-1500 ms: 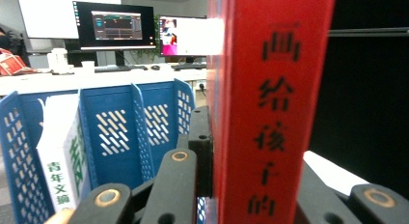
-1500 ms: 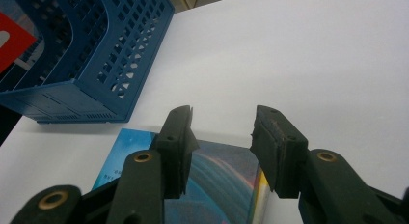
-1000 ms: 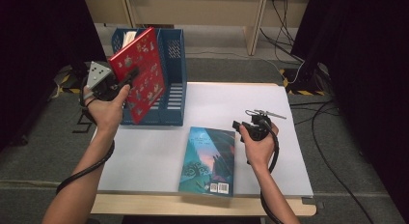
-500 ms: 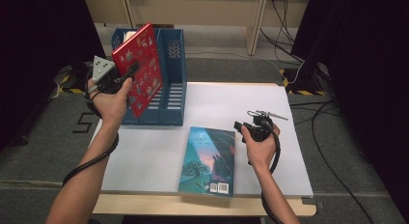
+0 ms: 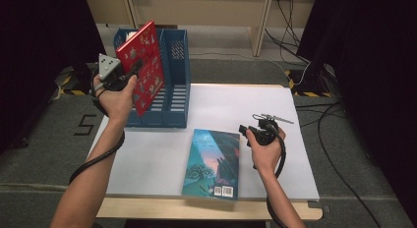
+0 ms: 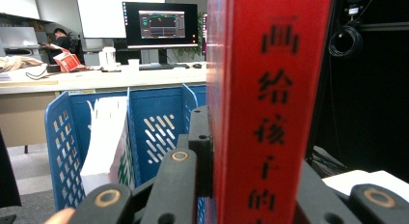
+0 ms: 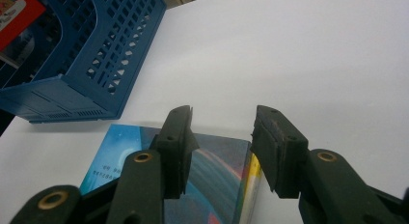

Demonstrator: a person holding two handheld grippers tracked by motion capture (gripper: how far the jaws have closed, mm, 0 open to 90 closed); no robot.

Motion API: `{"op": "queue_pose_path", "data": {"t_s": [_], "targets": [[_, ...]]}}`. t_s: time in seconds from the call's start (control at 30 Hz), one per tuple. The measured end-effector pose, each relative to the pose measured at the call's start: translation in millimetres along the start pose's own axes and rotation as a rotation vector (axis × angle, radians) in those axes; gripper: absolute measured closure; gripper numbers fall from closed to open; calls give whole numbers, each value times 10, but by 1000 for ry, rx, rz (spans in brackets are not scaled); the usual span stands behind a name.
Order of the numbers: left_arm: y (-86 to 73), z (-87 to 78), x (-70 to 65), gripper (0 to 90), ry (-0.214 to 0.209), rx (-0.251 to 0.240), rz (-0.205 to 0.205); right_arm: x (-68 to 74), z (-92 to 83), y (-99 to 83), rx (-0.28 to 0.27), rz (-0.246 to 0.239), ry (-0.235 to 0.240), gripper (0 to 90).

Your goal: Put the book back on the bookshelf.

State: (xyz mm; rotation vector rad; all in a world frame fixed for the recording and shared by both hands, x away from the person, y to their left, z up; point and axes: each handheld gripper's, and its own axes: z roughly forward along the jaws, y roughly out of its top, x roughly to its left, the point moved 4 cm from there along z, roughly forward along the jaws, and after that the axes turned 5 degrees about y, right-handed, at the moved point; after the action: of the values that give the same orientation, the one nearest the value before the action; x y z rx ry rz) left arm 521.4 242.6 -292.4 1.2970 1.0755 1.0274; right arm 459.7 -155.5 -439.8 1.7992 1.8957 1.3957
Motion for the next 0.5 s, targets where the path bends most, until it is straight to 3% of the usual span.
{"op": "queue_pose_path", "data": {"t_s": [0.5], "targets": [[-29,161,53,792,36,12,-3,-39,-10,-25,-3,5,0,580]]}}
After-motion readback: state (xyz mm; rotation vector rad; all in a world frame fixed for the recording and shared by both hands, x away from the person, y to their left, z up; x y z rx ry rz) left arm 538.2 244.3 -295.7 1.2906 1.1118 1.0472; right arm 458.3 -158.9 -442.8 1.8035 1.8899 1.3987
